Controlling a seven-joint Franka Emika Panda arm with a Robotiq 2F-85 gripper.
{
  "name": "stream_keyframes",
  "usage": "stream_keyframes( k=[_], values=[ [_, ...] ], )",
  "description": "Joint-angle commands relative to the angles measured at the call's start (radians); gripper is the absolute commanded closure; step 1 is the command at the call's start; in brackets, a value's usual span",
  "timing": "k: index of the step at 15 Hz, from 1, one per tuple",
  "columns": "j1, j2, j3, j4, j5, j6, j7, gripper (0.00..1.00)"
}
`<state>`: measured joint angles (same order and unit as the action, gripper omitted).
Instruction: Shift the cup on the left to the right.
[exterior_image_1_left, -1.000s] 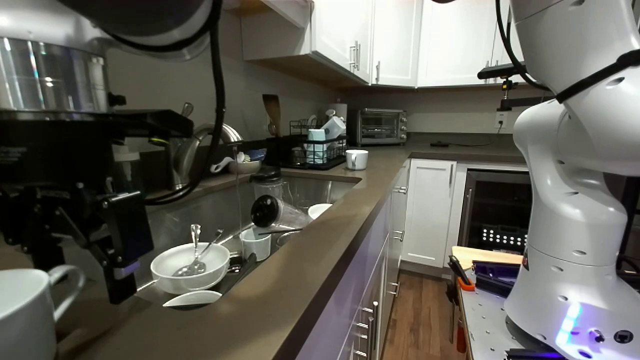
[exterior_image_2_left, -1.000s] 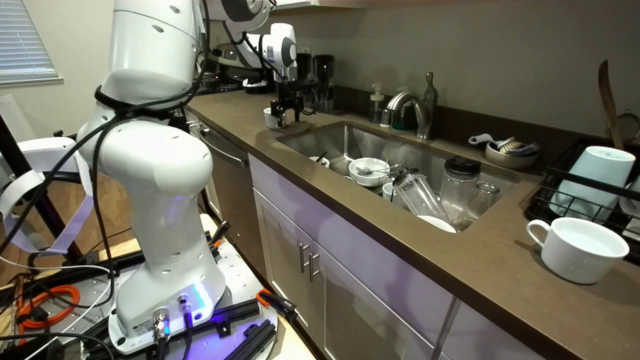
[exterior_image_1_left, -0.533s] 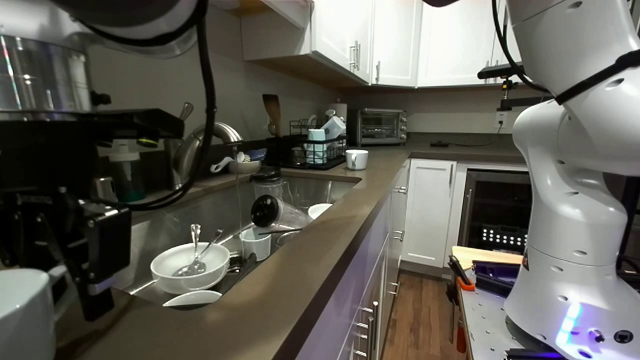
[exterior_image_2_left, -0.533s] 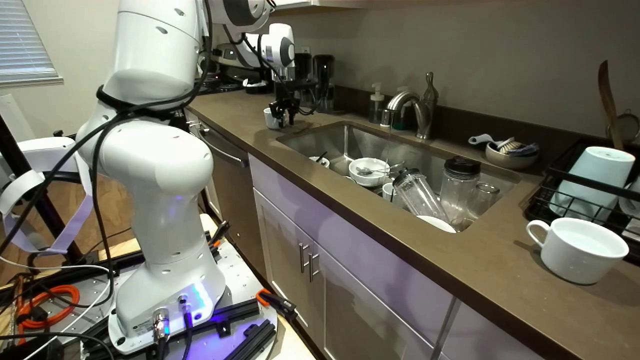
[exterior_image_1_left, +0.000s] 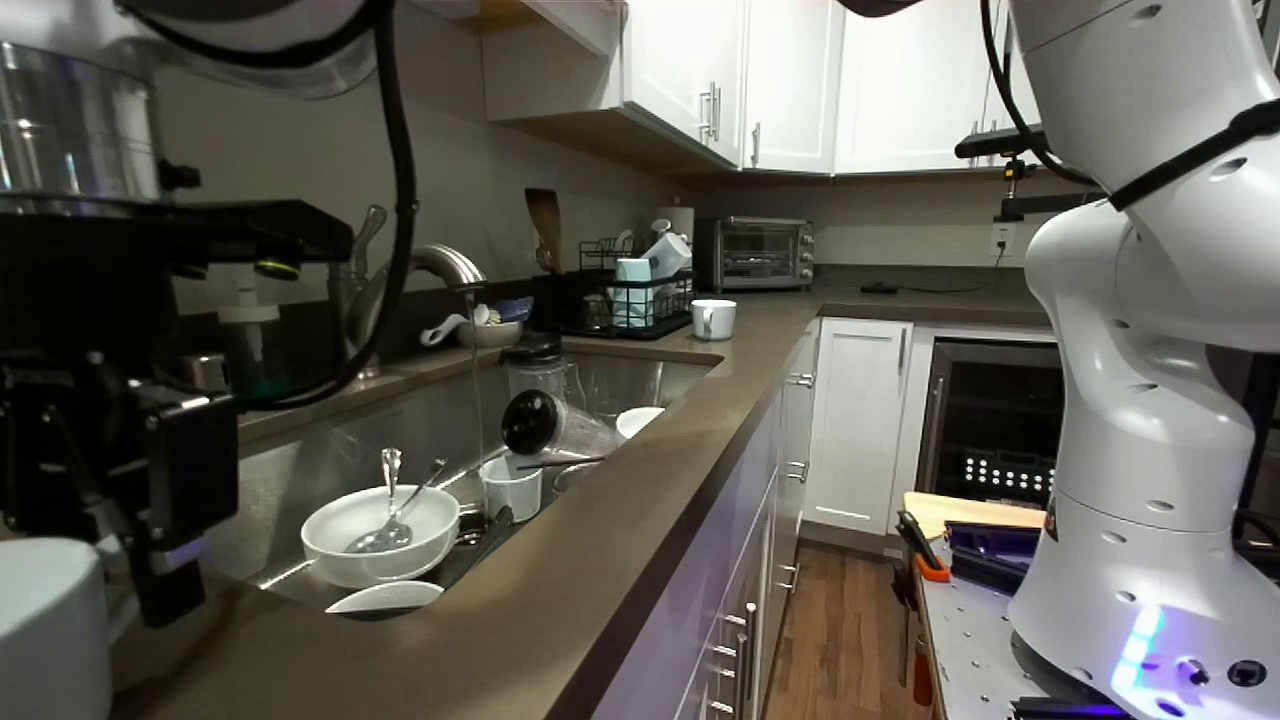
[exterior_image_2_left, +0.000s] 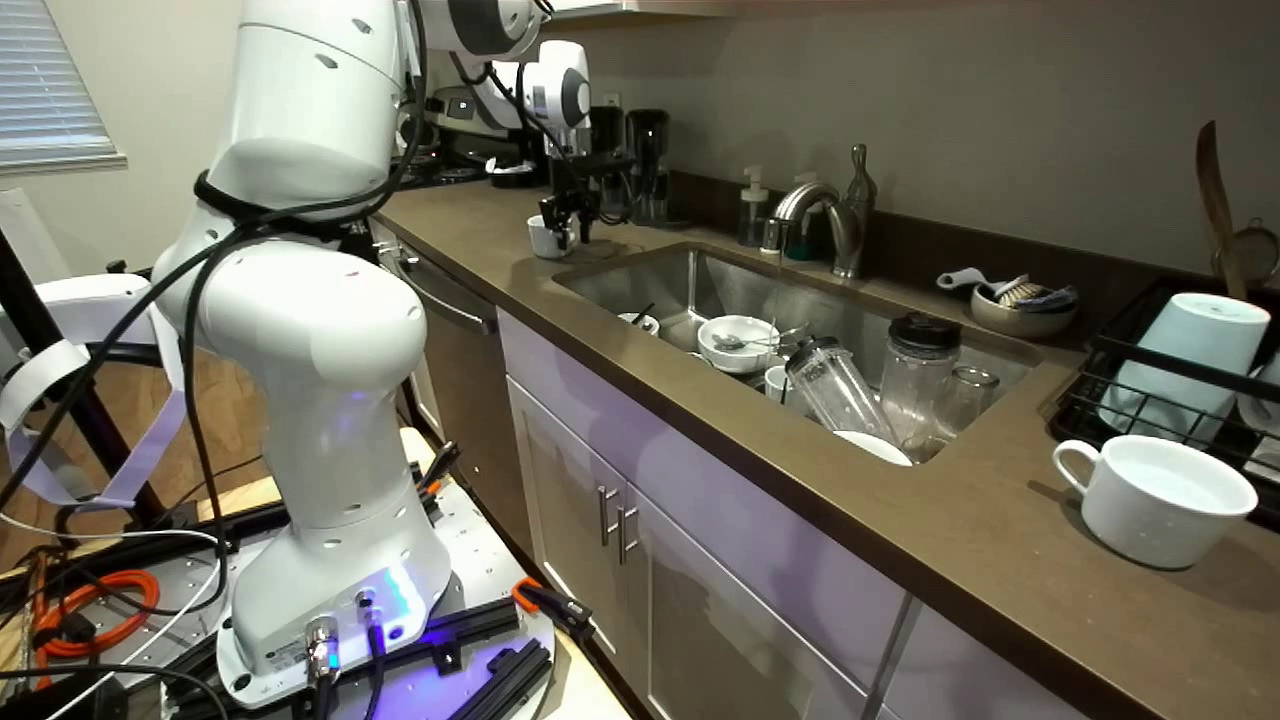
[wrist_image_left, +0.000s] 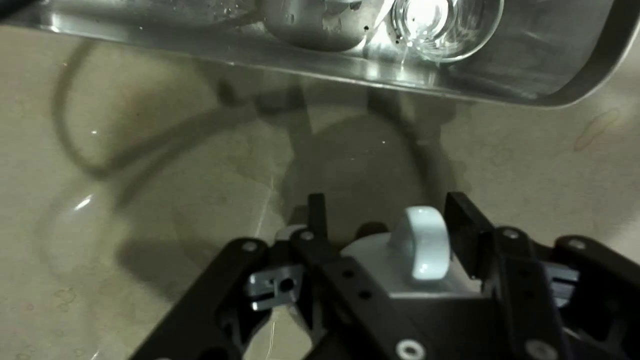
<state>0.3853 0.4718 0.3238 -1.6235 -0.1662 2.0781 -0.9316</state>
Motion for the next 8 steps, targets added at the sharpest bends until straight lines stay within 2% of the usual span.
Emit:
stream_keyframes(
  k=[1,2,3,6,8],
  values=[
    [0.004,0.011,0.003,0.035,-0.016,-0.032,0.022,0.49],
    [0.003,0.011,0.004,0.035,-0.015,-0.032,0.022,0.55],
    [0.003,0.012,0.003,0.036,-0.015,-0.032,0.022,0.56],
    [0.002,0.01,0.004,0.033,-0.012,-0.032,0.021,0.55],
    [0.001,0.01,0.005,0.031,-0.01,-0.032,0.02,0.8]
  ],
)
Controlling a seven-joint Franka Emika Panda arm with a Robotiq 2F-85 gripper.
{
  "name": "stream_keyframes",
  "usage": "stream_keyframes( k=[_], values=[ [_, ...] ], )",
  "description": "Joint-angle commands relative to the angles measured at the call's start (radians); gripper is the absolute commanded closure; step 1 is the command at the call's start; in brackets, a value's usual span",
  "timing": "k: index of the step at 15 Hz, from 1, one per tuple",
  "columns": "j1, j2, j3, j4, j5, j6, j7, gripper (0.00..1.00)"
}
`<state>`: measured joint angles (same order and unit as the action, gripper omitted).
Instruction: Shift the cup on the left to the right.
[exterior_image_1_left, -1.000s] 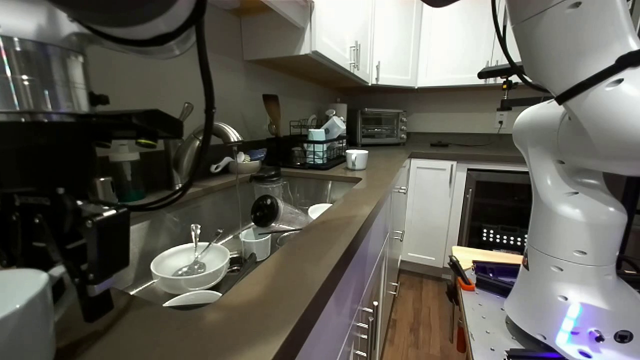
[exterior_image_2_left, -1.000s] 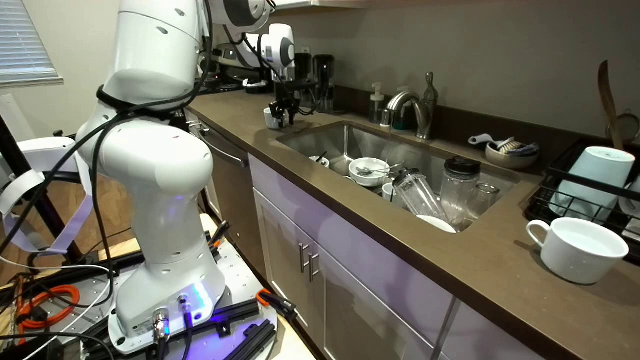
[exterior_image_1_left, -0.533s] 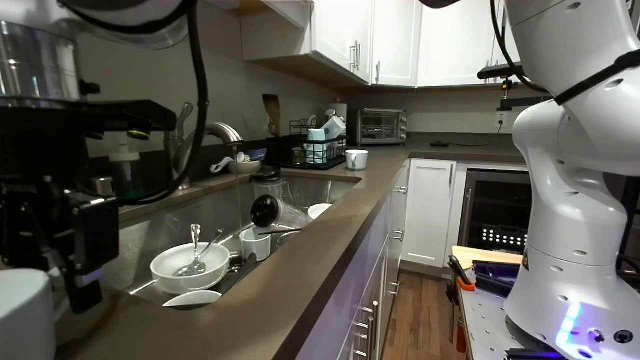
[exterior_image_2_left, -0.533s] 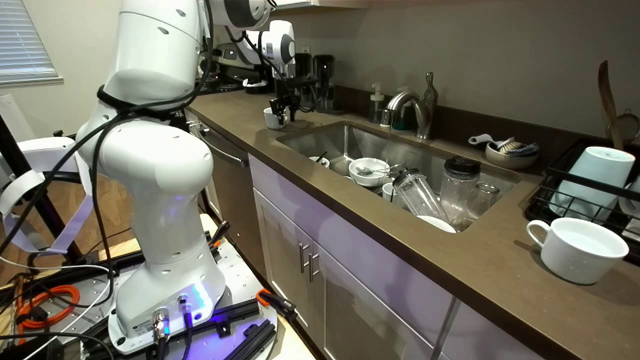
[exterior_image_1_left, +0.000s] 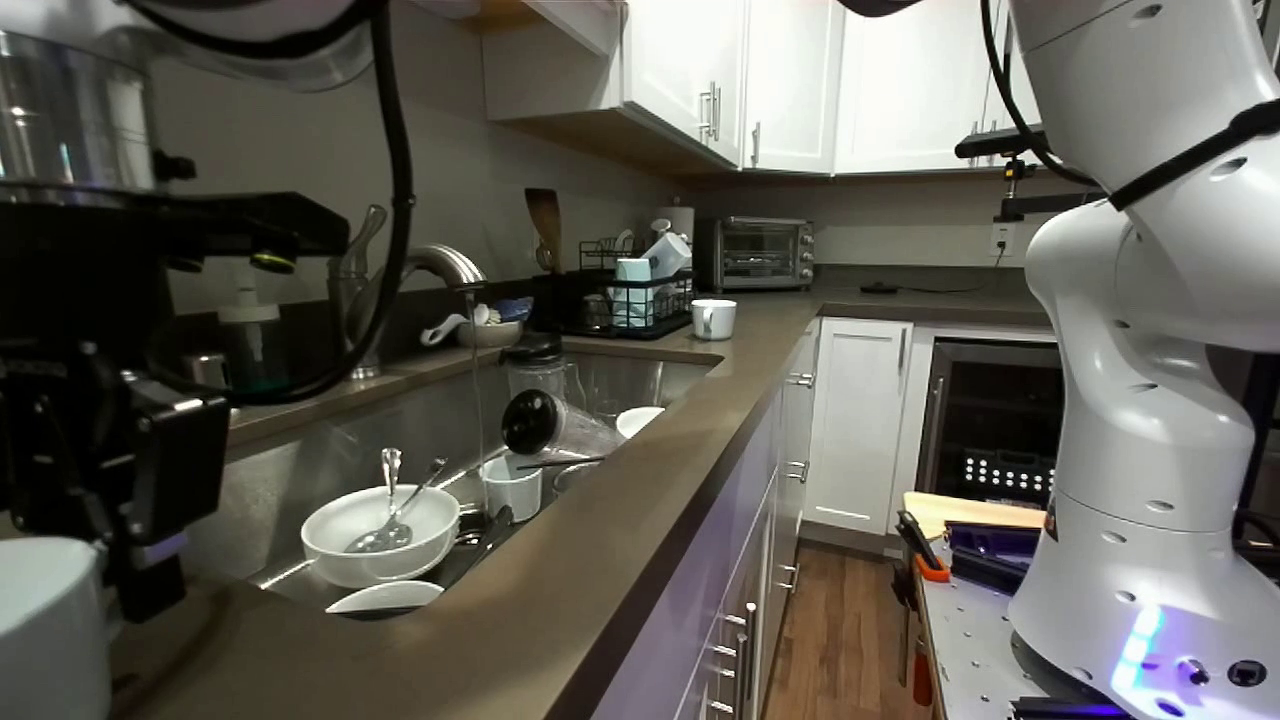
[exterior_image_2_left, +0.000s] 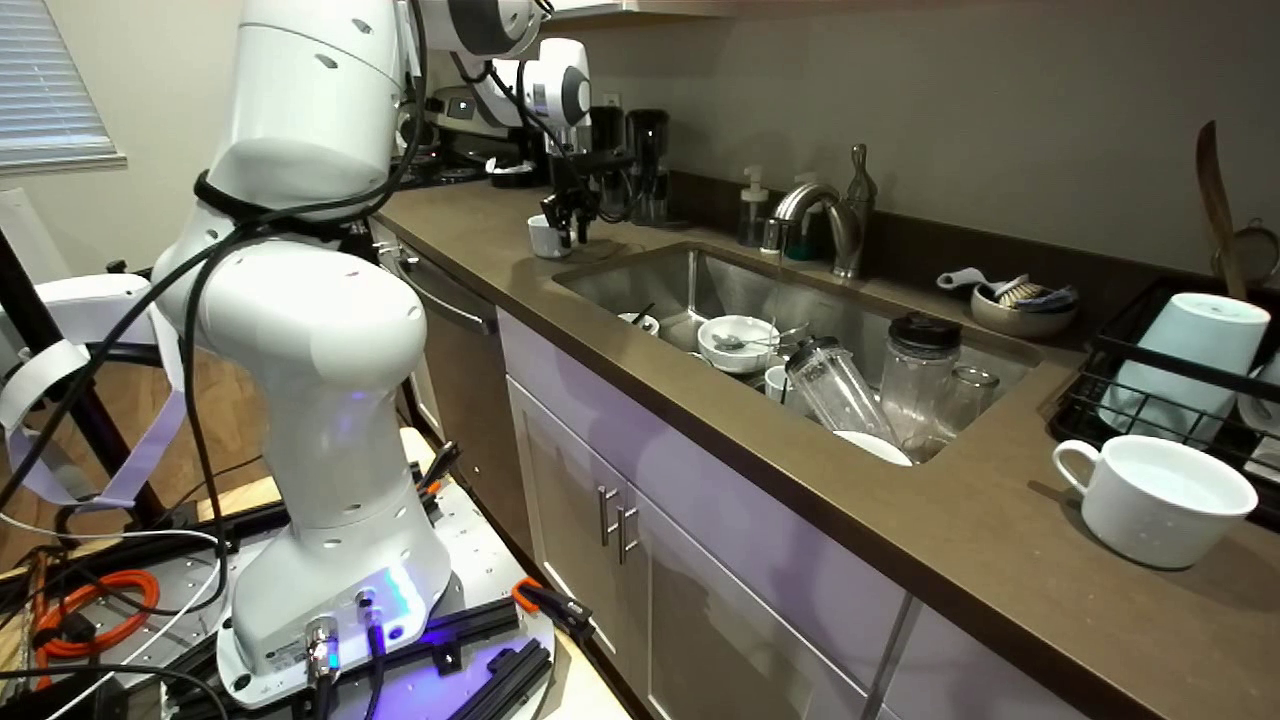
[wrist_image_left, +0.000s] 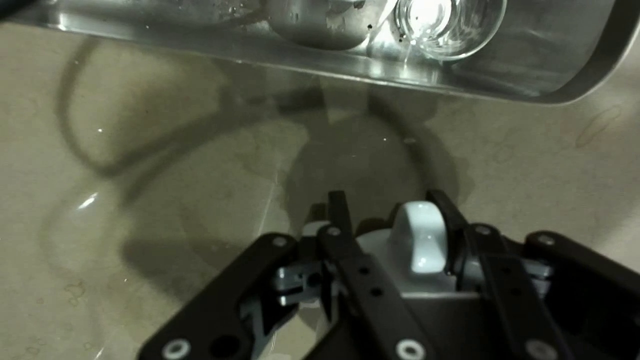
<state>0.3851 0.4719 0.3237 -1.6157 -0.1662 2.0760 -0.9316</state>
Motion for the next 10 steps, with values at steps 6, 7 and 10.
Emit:
stream_keyframes(
  k=[6,7,10],
  values=[
    [-0.003,0.007,0.008,0.024,-0.001,-0.038,0.016,0.95],
    [-0.004,0.006,0.007,0.022,-0.002,-0.038,0.016,0.95],
    [-0.006,0.002,0.006,0.02,-0.002,-0.039,0.017,0.59]
  ],
)
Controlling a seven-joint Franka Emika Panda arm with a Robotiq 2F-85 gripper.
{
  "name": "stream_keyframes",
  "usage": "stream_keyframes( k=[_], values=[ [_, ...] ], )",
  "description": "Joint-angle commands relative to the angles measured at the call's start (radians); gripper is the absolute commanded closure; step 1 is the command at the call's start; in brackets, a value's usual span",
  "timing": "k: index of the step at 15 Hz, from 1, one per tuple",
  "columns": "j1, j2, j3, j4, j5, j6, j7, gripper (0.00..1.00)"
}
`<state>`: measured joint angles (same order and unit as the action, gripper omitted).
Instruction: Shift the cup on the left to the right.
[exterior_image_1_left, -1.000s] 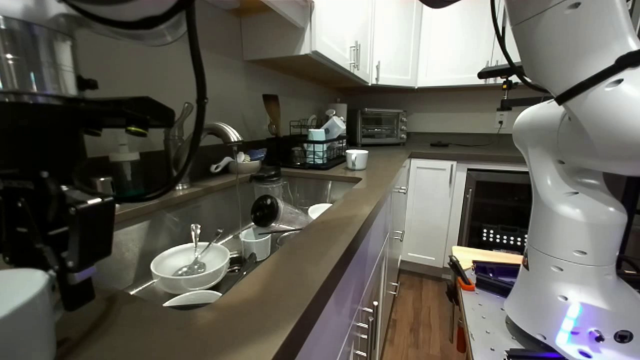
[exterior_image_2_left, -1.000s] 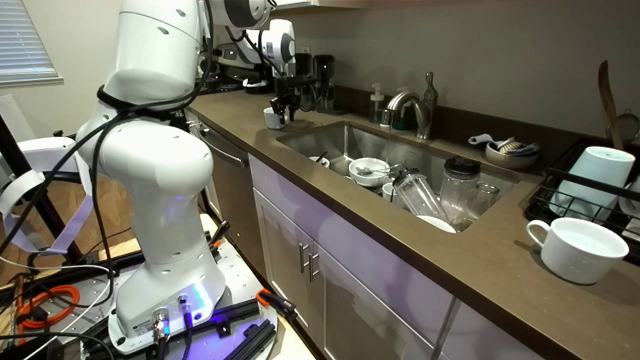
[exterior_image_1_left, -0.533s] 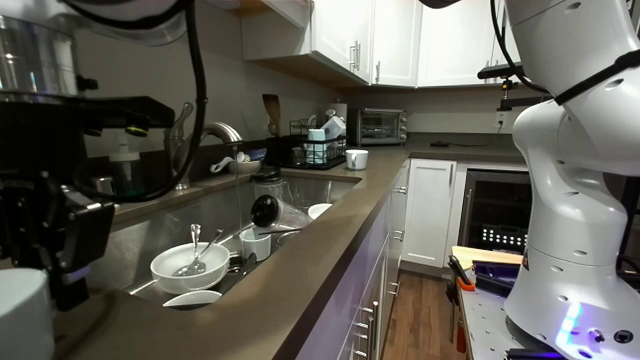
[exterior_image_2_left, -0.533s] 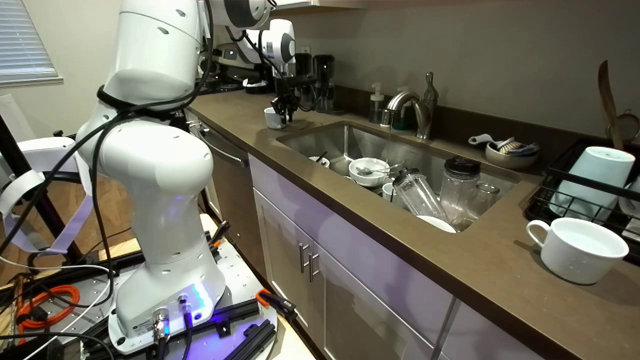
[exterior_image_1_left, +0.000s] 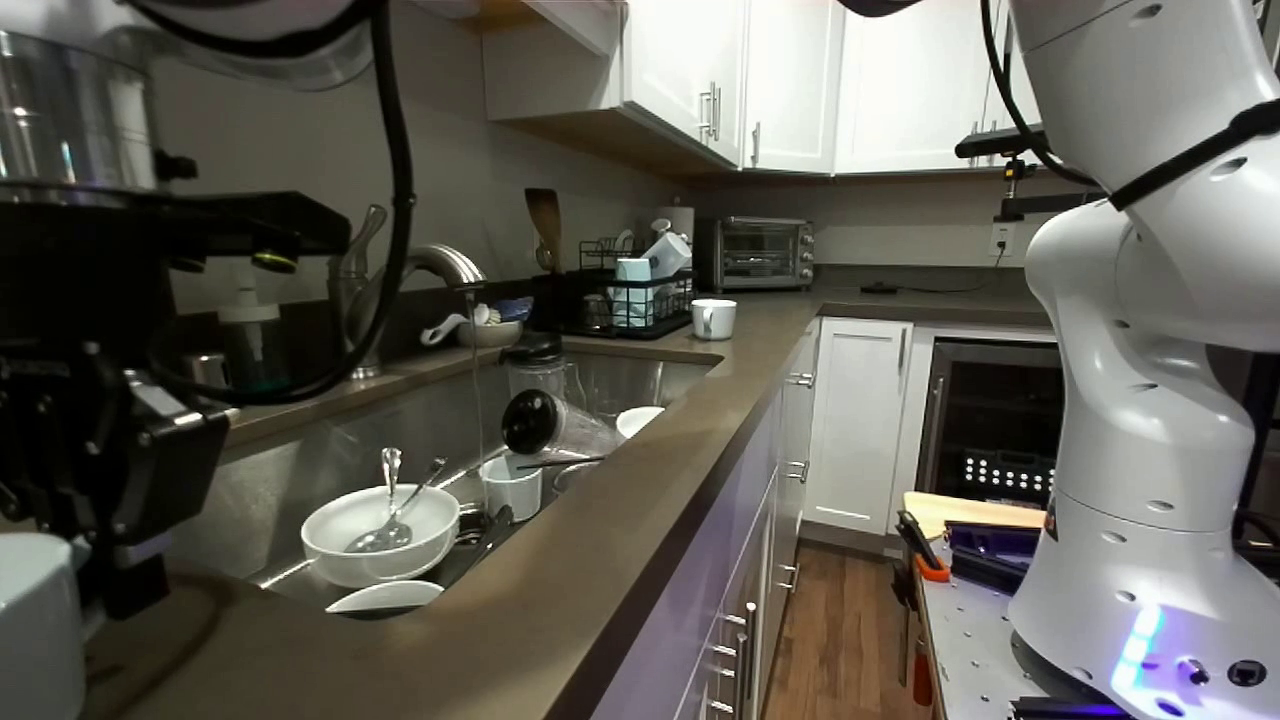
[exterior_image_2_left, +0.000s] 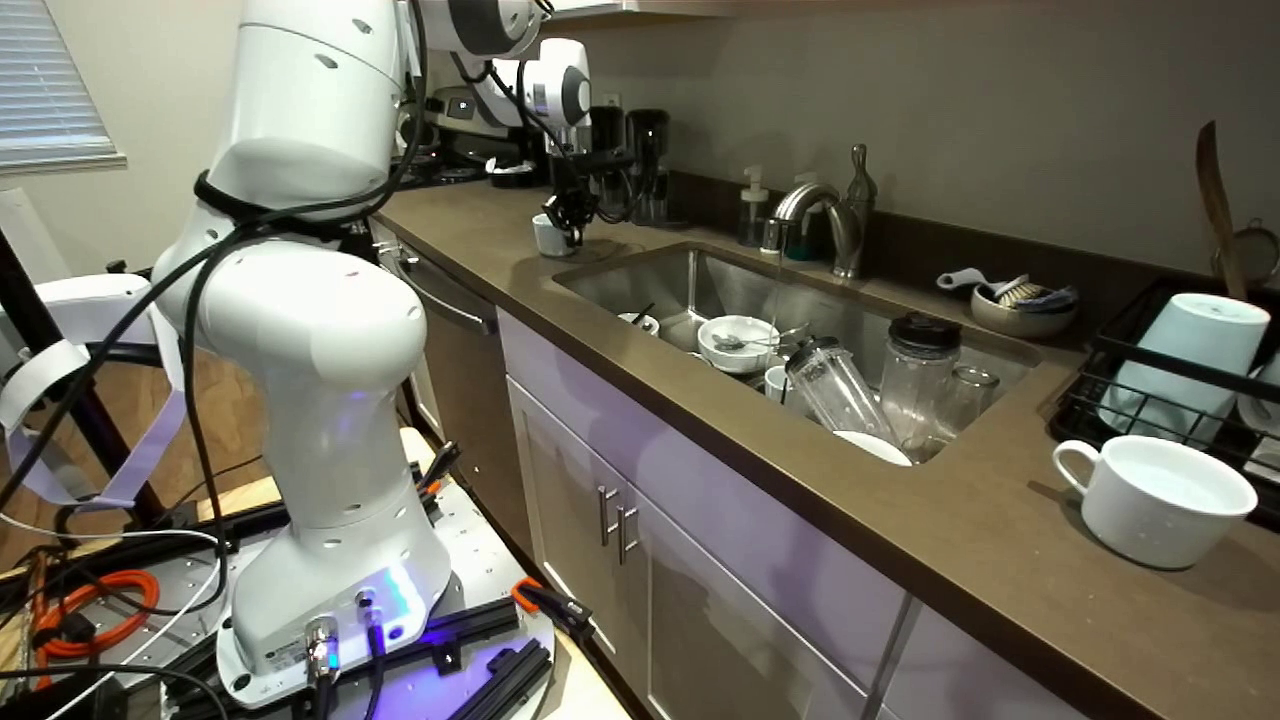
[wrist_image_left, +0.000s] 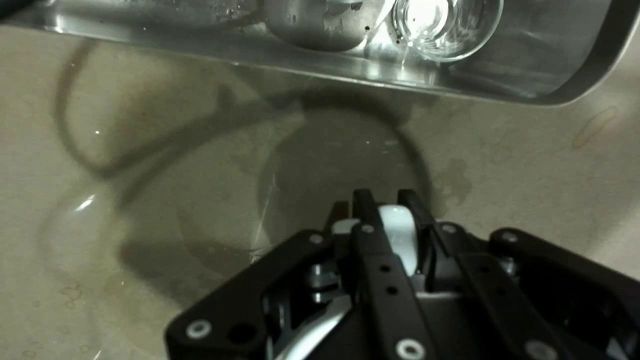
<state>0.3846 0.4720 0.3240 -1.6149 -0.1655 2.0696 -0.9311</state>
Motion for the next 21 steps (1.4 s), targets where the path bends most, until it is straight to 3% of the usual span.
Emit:
stream_keyframes(
  k=[1,9,13,14,15,16,21],
  values=[
    [-0.007,0.001,0.006,0.019,-0.002,-0.032,0.015,0.57],
    [-0.01,0.001,0.009,0.023,0.011,-0.033,0.017,0.08],
    [-0.009,0.002,0.015,0.025,0.02,-0.033,0.016,0.03],
    [-0.009,0.002,0.017,0.025,0.022,-0.033,0.016,0.05],
    [-0.009,0.002,0.018,0.024,0.023,-0.032,0.015,0.28],
    [-0.009,0.002,0.019,0.023,0.025,-0.031,0.016,0.3],
    [-0.01,0.001,0.023,0.021,0.028,-0.03,0.016,0.63]
  ],
)
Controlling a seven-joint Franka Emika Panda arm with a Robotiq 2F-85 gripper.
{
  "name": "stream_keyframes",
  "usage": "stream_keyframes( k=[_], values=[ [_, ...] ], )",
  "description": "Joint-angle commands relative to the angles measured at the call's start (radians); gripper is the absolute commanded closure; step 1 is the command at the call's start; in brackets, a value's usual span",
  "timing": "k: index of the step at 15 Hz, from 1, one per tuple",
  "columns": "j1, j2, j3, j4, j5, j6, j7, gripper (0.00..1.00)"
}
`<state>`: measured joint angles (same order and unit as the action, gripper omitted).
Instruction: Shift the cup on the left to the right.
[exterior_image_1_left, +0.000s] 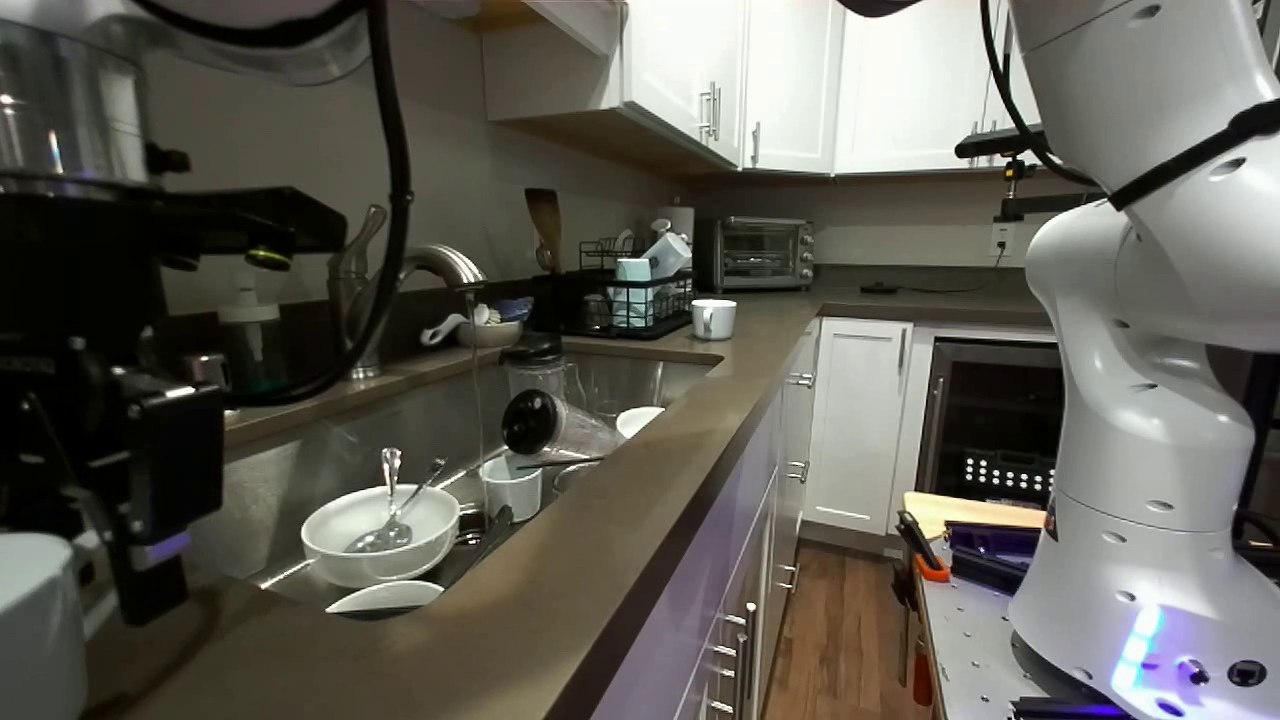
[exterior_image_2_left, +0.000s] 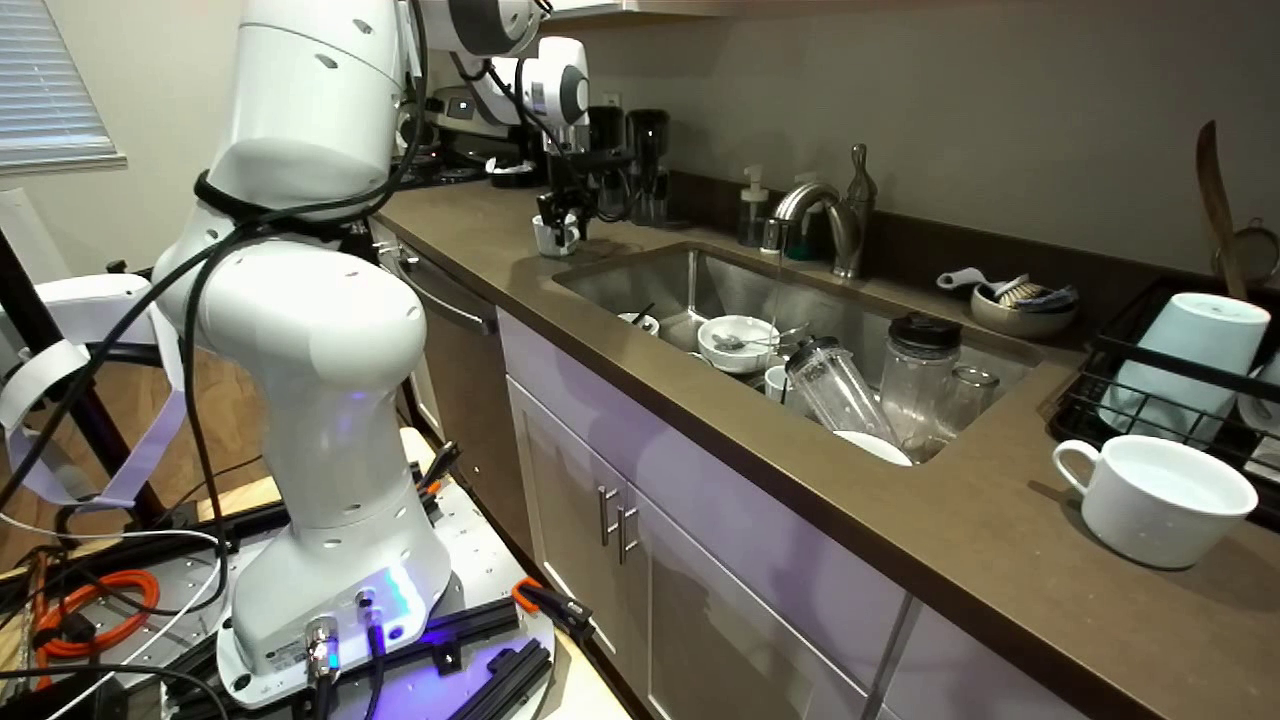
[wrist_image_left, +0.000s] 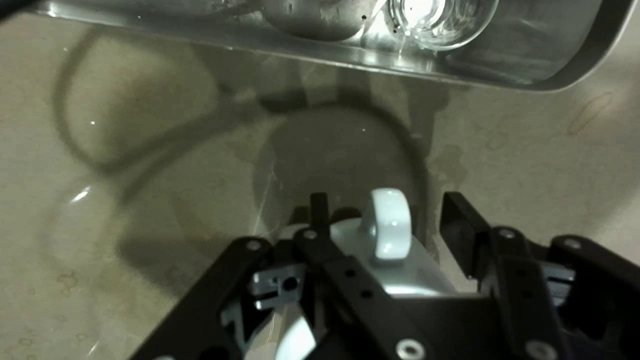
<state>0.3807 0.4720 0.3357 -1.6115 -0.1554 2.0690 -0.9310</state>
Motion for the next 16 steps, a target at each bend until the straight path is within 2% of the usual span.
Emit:
stream_keyframes(
  k=[1,2,3,4,5,7,8,9,10,16],
  values=[
    [-0.005,0.0,0.012,0.017,0.017,-0.03,0.016,0.69],
    [-0.005,0.0,0.012,0.018,0.017,-0.03,0.016,0.77],
    [-0.005,-0.001,0.012,0.018,0.016,-0.03,0.017,0.75],
    [-0.005,-0.001,0.012,0.018,0.017,-0.031,0.017,0.78],
    [-0.005,-0.003,0.013,0.018,0.017,-0.03,0.016,0.94],
    [-0.004,-0.004,0.012,0.019,0.015,-0.031,0.017,0.99],
    [-0.004,-0.005,0.012,0.019,0.014,-0.031,0.018,0.88],
    [-0.004,-0.006,0.013,0.018,0.015,-0.03,0.017,0.83],
    [-0.004,-0.007,0.013,0.017,0.015,-0.03,0.016,0.94],
    [-0.015,-0.051,0.016,-0.01,0.013,-0.066,-0.005,0.95]
  ],
)
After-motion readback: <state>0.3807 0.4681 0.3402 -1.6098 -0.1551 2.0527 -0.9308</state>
